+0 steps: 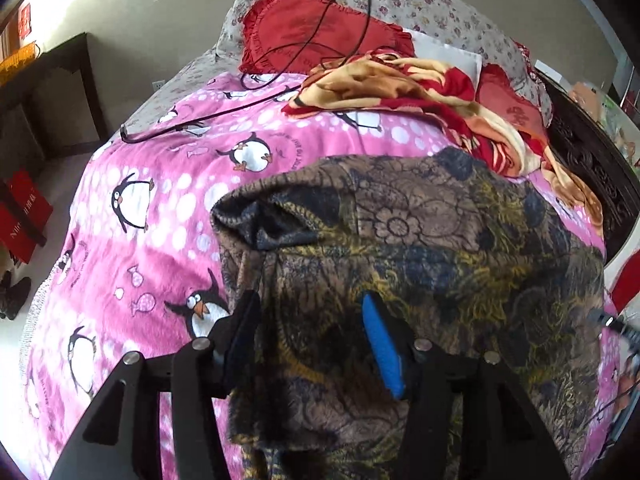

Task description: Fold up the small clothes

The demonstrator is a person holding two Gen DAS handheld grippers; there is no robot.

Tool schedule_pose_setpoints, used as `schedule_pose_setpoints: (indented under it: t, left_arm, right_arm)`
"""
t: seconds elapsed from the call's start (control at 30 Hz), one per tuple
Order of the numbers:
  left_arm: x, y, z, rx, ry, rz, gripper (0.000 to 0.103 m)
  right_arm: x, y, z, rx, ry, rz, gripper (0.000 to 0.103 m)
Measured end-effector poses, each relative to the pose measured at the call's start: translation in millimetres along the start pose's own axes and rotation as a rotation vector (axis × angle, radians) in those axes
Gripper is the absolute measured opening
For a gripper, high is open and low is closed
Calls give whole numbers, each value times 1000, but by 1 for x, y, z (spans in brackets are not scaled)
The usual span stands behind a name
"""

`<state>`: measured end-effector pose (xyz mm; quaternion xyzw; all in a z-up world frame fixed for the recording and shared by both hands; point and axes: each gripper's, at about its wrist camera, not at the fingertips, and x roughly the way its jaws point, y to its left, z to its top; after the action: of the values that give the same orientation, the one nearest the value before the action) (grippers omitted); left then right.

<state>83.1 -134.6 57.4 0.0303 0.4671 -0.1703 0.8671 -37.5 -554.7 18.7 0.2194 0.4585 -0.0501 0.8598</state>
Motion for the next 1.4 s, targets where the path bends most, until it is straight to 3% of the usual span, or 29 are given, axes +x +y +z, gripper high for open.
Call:
schedule_pose_setpoints:
  t: [0.1,0.2,0.23,0.3,0.37,0.47,0.57,0.63,0.7,0.8,0.93,1.03,1.1,1.13,1.2,1.4]
  left_arm:
    - [-1,-5,-4,33,2,22,57]
    - [6,-5,-6,34,23,36,57]
    - [7,-4,-6,30,29,35,57]
    - [4,-3,-7,25,19,24,57]
    - [1,-3,-7,34,2,29,59]
    - [7,-5,-7,38,15,36,64]
    - [19,-6,-10,31,37,53,64]
    - [25,-5,-11,27,46,59,69]
    - [29,-3,-12,17,55,65,74]
    - [21,3,-14,-7,68,49,74]
    - [-4,12,-32,3,25,35,78]
    - [-1,12,-50,35,53,52,83]
    - [5,12,-59,42,66,67,83]
    - [3,12,-63,44,51,71,83]
    - [-4,11,-65,44,70,88,83]
    - [-41,23,-85,2,63,80,83]
  right_arm:
    - [-26,-6,5,18,-76,-47,0]
    - [-22,-28,2,71,-73,-209,0]
    - [-20,-33,1,75,-54,-200,0]
    - [-33,-36,-1,118,-93,-72,1]
    - [-52,-21,3,73,-161,-20,12]
    - [-45,18,22,-68,-151,-25,18]
    - [-10,43,44,-139,-112,-71,19]
    - [16,34,59,-90,-88,-144,18]
    - [34,18,69,-19,-76,-129,17]
    - [28,-1,75,55,-82,-119,19]
    - [-20,0,44,53,-98,-73,25]
    - [-34,6,-5,-6,-24,-89,41]
    - [-24,5,-27,-2,37,-100,43]
    - [-14,5,-38,-15,69,-85,35]
    - [-9,3,-46,-44,57,-133,2]
    - [-10,-9,-51,33,19,-172,1]
